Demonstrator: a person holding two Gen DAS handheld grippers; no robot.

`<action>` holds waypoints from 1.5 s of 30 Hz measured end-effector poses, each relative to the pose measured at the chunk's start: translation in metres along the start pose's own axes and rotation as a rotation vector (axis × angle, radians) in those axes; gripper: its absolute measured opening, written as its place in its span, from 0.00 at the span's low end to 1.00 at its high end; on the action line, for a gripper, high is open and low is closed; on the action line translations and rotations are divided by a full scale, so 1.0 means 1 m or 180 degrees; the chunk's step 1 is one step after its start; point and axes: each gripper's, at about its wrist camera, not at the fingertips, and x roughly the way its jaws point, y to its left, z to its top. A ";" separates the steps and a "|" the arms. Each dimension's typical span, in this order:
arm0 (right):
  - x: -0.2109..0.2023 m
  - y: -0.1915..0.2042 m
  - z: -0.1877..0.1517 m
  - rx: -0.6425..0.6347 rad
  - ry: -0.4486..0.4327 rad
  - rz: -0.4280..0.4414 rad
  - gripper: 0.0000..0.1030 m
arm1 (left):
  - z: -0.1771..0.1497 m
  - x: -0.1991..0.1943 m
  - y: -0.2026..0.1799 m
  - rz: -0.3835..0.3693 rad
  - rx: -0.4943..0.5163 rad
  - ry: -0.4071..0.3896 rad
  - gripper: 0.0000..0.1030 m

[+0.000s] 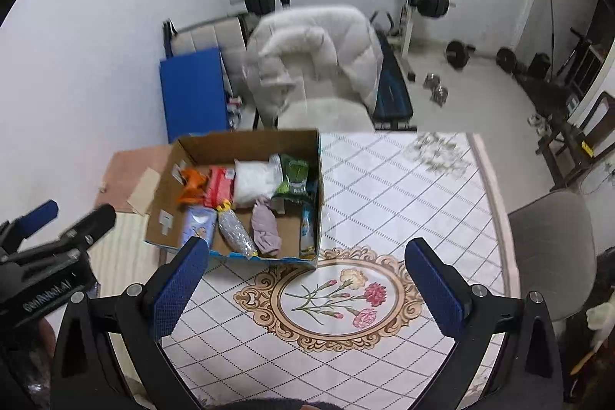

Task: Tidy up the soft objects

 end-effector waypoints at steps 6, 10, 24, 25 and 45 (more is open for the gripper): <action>-0.059 0.005 -0.013 -0.0115 -0.0230 0.0029 1.00 | -0.012 -0.042 -0.001 -0.0060 -0.0028 -0.0075 0.96; -0.082 0.010 -0.022 -0.0220 -0.0296 0.0001 1.00 | -0.017 -0.065 0.004 -0.0047 -0.0105 -0.0154 0.96; -0.112 0.005 -0.030 -0.0229 -0.0439 -0.0068 1.00 | -0.030 -0.092 0.011 0.0031 -0.0142 -0.0276 0.97; -0.110 0.004 -0.030 -0.0223 -0.0440 -0.0097 1.00 | -0.030 -0.092 0.010 0.0050 -0.0142 -0.0281 1.00; -0.101 0.006 -0.026 -0.0227 -0.0470 -0.0184 1.00 | -0.028 -0.079 0.007 0.0142 -0.0157 -0.0297 1.00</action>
